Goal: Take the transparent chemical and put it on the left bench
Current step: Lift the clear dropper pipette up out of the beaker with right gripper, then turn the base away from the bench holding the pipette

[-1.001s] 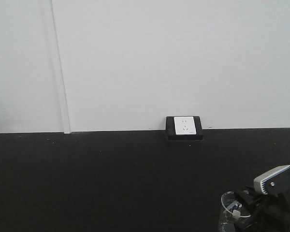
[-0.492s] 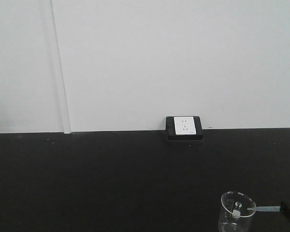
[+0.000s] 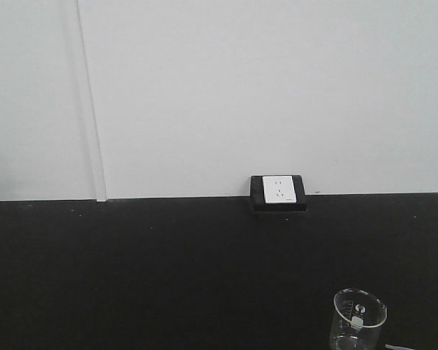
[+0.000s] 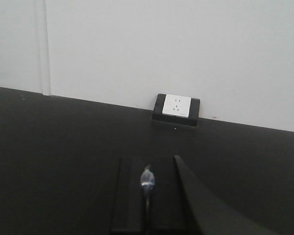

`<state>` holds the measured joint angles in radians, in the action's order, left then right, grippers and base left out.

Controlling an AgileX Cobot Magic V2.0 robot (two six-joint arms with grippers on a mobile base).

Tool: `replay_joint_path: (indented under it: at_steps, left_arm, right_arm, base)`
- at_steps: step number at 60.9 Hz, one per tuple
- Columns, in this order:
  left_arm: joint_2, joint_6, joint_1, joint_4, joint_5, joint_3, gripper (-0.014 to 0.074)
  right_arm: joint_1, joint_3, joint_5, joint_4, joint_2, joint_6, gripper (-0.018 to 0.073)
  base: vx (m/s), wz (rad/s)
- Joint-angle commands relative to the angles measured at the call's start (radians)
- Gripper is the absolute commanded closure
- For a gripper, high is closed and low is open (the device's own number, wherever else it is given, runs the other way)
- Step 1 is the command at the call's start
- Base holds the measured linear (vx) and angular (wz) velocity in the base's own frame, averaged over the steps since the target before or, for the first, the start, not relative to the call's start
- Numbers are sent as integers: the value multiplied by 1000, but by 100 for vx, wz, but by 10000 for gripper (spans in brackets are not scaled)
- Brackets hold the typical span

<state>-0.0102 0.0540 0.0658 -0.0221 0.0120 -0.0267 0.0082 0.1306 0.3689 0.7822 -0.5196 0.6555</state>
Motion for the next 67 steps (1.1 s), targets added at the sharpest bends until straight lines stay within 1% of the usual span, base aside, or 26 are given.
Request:
replay_joint_path:
  at_steps: [1,40,53,67]
  left_arm:
    - [-19,-8,2,-1,-78,-16,600]
    - [-19,-8,2,-1,-78,-16,600]
    - [-19,-8,2,-1,-78,-16,600]
    - [-19,-8,2,-1,-78,-16,600]
  right_arm:
    - [0,25,53,-17,-1,0,566]
    - [0,25,54,-17,-1,0,566]
    - [0,25,54,-17,-1,0,566]
    - [0,25,54,-17,-1,0,566]
  base:
    - [0,0]
    - [-2,-3]
    - [-17,-5]
    - [-29,20]
